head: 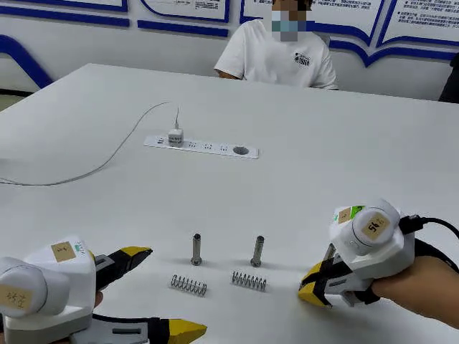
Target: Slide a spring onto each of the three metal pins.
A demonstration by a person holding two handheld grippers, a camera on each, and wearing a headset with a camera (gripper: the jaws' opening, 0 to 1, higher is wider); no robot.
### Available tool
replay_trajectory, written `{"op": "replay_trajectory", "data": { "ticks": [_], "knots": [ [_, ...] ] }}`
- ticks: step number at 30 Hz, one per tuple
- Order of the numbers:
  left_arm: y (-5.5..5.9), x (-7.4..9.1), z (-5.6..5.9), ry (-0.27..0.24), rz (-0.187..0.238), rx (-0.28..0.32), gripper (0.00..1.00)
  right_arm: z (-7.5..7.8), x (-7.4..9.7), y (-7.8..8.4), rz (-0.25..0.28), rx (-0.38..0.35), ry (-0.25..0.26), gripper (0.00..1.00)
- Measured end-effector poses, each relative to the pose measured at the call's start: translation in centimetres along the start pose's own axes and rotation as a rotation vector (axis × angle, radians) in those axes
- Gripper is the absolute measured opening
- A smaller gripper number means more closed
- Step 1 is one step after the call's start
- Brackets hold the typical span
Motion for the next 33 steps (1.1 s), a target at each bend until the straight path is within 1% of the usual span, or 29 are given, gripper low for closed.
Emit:
{"op": "replay_trajectory", "data": {
  "ticks": [8, 24, 30, 33],
  "knots": [
    [-0.1, 0.0, 0.0, 0.002, 0.001, -0.005, 0.92, 0.3, 1.1, -0.8, 0.043, -0.012, 0.026, 0.12],
    [-0.2, -0.1, 0.0, 0.006, 0.002, -0.008, 0.92, 0.8, 2.5, -1.0, 0.079, -0.037, 0.062, 0.12],
    [-0.3, -0.2, 0.2, 0.011, 0.002, -0.012, 0.92, 0.8, 3.0, -1.1, 0.097, -0.055, 0.070, 0.12],
    [-0.3, -0.2, 0.2, 0.011, 0.003, -0.013, 0.92, 0.9, 3.4, -1.0, 0.114, -0.068, 0.078, 0.12]
  ]
}}
Point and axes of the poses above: the centre of the closed fingertips' face, and the gripper's own axes: x roughly backward along the fingers, z roughly to its right, y roughly out of its underside, the point moved 1 cm from there along x, roughly backward along the fingers, and after that the axes turned 3 degrees about -x, right-handed, at the moved point
